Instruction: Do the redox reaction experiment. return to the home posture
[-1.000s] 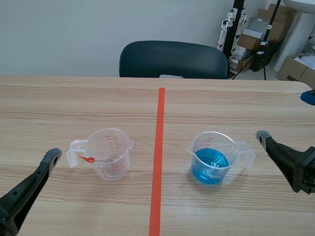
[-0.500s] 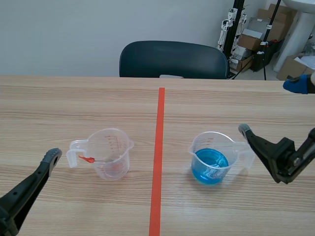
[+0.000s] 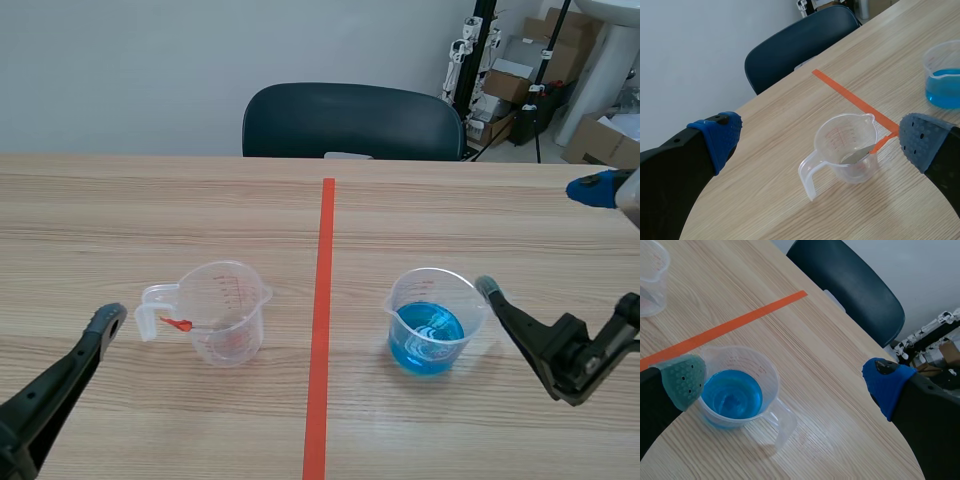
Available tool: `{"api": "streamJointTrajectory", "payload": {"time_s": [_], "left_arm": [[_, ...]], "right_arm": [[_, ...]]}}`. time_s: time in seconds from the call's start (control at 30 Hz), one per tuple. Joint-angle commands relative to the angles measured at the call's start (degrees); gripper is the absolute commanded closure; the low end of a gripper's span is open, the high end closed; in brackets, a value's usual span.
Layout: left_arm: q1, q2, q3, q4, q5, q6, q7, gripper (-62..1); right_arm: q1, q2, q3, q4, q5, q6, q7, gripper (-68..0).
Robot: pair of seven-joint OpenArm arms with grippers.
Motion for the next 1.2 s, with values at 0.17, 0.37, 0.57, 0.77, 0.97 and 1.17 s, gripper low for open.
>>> {"api": "streamJointTrajectory", "payload": {"time_s": [0.17, 0.37, 0.57, 0.77, 0.97, 1.17], "left_arm": [[-0.2, 0.3, 0.1, 0.5, -0.4, 0.2, -0.6, -62.3], [-0.2, 0.3, 0.1, 0.5, -0.4, 0.2, -0.6, -62.3], [-0.2, 0.3, 0.1, 0.5, -0.4, 0.2, -0.6, -62.3], [-0.2, 0.3, 0.1, 0.5, -0.4, 0.2, -0.6, -62.3], [-0.2, 0.3, 0.1, 0.5, -0.4, 0.2, -0.6, -62.3], [-0.2, 0.3, 0.1, 0.5, -0.4, 0.2, -0.6, -62.3]], "right_arm": [[-0.9, 0.3, 3.2, 1.1, 0.4, -1.5, 1.2, -67.9], [-1.2, 0.3, 8.9, 1.1, 5.6, -1.2, 1.0, -67.9], [-2.1, 0.3, 9.2, 1.1, 5.4, -1.2, 0.6, -67.9], [-3.4, 0.3, 9.2, 1.1, 4.9, -1.2, 0.3, -67.9], [-4.4, 0.3, 9.2, 1.1, 3.7, 1.4, -1.2, -67.9], [-4.5, 0.3, 9.2, 1.1, 3.6, 1.6, -1.2, -67.9]]}}
